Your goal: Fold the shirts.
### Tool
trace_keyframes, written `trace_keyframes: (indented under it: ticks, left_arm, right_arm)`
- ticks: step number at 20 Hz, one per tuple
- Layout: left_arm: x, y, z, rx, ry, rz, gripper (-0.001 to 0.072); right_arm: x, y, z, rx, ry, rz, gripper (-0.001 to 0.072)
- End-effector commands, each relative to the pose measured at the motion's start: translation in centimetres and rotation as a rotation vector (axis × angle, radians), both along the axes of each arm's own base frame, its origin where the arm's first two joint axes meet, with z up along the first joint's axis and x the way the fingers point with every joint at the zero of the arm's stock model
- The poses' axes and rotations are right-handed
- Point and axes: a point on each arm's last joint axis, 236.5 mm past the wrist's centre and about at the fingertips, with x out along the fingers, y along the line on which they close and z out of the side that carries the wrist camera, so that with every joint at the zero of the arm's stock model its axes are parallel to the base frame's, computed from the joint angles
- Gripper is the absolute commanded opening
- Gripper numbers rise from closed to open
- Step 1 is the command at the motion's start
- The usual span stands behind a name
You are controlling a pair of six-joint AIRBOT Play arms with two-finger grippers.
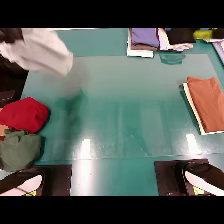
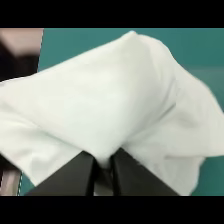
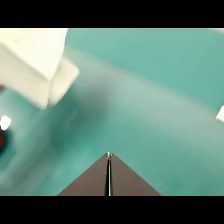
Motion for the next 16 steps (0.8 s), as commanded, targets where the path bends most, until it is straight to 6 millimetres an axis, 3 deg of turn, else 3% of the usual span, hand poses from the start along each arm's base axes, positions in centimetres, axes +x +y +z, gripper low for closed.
trace_keyframes:
  ticks: [1, 2, 5, 9, 10, 11, 12, 13, 14, 16]
  left_arm:
    - [-7.1, -5.9, 8.4, 0.006, -0.183, -0.185, 0.0026]
    - [-8.0, -8.2, 7.8, 0.002, -0.155, -0.246, 0.0026]
    - [-9.3, -16.3, 2.8, 0.011, -0.008, -0.446, 0.0027]
    - [-12.0, -29.9, -8.0, 0.041, 0.252, -0.742, 0.0030]
    - [-13.0, -32.9, -10.5, 0.052, 0.305, -0.811, 0.0073]
    - [-13.8, -35.7, -12.6, 0.040, 0.343, -0.862, 0.0379]
    - [-14.2, -37.9, -14.3, 0.021, 0.364, -0.895, 0.0635]
    - [-13.7, -38.9, -15.5, 0.026, 0.365, -0.898, 0.0636]
    - [-12.5, -38.4, -16.0, 0.044, 0.358, -0.868, 0.0636]
    - [-8.5, -33.7, -16.3, 0.062, 0.375, -0.709, 0.0637]
  right_arm:
    - [-1.0, -2.4, 6.4, -0.002, -0.166, -0.066, 0.0017]
    - [-1.2, -3.3, 7.6, -0.001, -0.195, -0.089, 0.0016]
    - [-1.7, -5.7, 9.7, 0.010, -0.230, -0.150, 0.0017]
    - [-2.0, -6.8, 9.1, -0.015, -0.194, -0.170, 0.0017]
    - [-2.1, -6.8, 8.7, -0.023, -0.179, -0.166, 0.0017]
    - [-2.1, -6.7, 8.4, -0.029, -0.166, -0.162, 0.0017]
    - [-2.2, -6.7, 8.2, -0.032, -0.160, -0.160, 0.0017]
    - [-2.2, -6.7, 8.2, -0.032, -0.160, -0.160, 0.0017]
    - [-2.2, -6.7, 8.2, -0.031, -0.160, -0.159, 0.0017]
    - [-2.3, -6.7, 8.1, -0.035, -0.153, -0.157, 0.0017]
